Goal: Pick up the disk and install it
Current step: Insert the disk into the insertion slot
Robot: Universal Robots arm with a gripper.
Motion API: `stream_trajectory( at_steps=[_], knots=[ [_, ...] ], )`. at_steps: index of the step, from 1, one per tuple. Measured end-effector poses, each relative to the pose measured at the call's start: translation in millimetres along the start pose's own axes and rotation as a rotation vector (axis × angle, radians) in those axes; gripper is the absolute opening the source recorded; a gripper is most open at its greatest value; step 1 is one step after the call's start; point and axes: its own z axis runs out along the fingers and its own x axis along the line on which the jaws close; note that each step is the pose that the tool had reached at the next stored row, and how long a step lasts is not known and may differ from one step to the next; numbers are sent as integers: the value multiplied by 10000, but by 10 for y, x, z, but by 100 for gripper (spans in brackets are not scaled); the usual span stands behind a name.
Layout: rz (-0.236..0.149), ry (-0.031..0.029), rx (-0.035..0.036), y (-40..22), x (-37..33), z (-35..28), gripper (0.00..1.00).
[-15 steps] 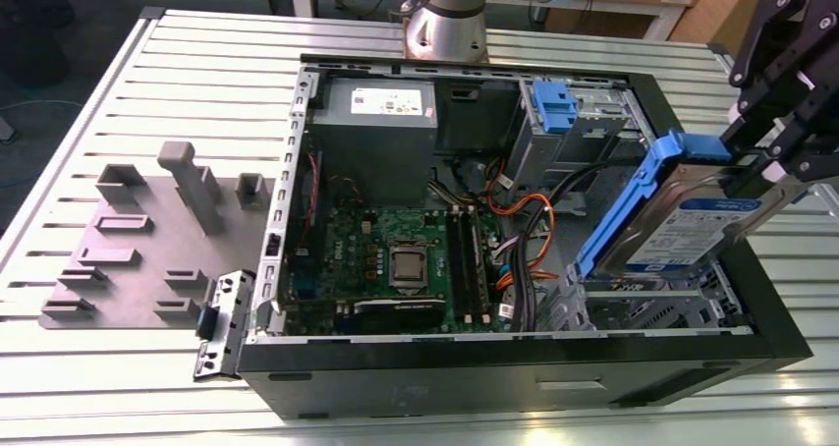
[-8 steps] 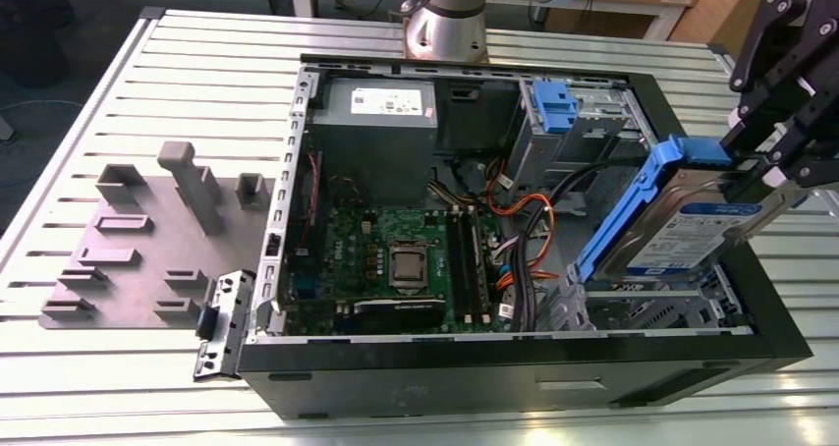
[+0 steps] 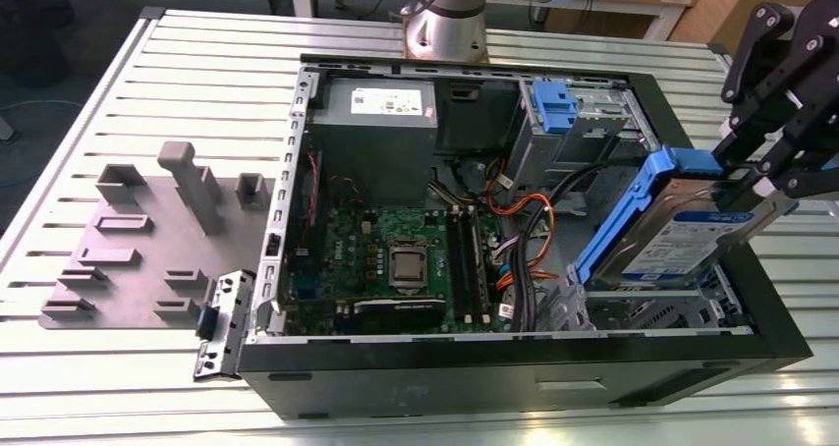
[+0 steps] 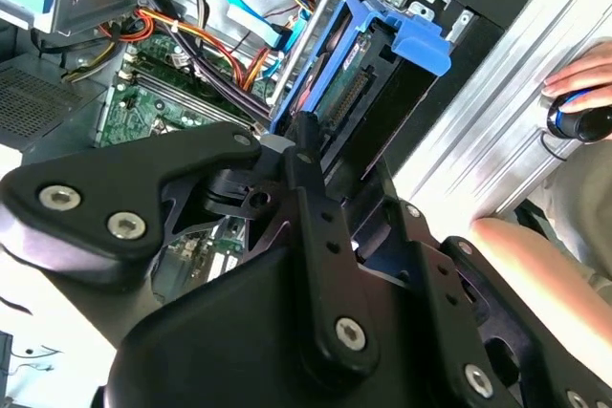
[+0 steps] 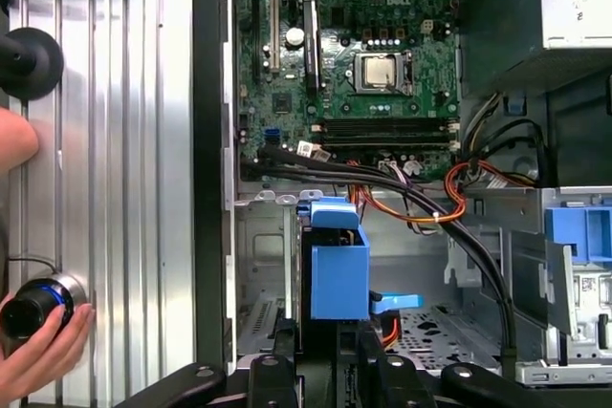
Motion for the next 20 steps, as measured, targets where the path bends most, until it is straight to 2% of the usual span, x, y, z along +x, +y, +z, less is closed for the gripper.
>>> stream_trajectory(
  at_steps=[20],
  knots=[
    [1, 0, -8, -13, 12, 362, 35]
  ],
)
